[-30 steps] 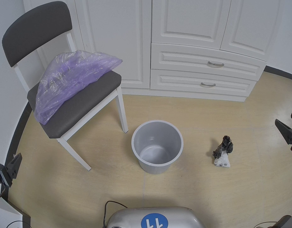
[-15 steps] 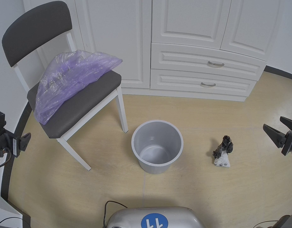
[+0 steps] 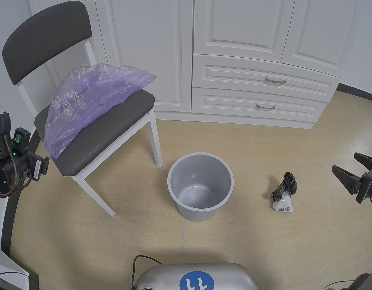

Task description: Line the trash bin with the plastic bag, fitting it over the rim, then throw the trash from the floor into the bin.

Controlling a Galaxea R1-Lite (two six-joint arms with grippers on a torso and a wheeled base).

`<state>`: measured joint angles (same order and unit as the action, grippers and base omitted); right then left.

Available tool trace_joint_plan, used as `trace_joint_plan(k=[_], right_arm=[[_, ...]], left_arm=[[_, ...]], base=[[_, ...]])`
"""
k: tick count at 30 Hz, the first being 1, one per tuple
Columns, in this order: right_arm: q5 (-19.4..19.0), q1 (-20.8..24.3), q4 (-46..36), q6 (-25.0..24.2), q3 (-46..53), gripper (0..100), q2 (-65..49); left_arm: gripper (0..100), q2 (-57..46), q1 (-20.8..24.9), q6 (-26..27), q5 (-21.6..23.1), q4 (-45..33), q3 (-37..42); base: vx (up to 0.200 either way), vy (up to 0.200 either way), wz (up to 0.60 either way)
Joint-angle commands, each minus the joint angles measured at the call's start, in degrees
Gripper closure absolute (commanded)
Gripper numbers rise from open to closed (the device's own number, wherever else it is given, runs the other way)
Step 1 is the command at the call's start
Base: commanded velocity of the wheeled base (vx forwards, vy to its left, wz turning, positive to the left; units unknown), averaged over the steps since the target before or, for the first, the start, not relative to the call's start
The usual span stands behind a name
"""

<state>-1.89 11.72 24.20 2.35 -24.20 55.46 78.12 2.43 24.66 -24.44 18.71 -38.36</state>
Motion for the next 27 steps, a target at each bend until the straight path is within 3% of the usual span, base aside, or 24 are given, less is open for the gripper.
trace_joint_plan(k=[1,23,27], right_arm=[[0.0,-0.3,0.1,0.0,-0.1,0,-0.3],[0.0,-0.7,0.1,-0.1,-0.1,0,-0.8],[0.0,-0.7,0.1,-0.2,-0.2,0,-0.9]], left_arm=[[0,5.2,0.0,0.4,-1.2,2.1,-0.6],[0,16.2,-0.6,0.4,-3.1,6.4,-8.0],[0,18.3,-1.3,0.5,-5.3,6.5,-9.4]], base=[[0.000,0.000,0.00],[0.000,0.000,0.00],[0.000,0.000,0.00]])
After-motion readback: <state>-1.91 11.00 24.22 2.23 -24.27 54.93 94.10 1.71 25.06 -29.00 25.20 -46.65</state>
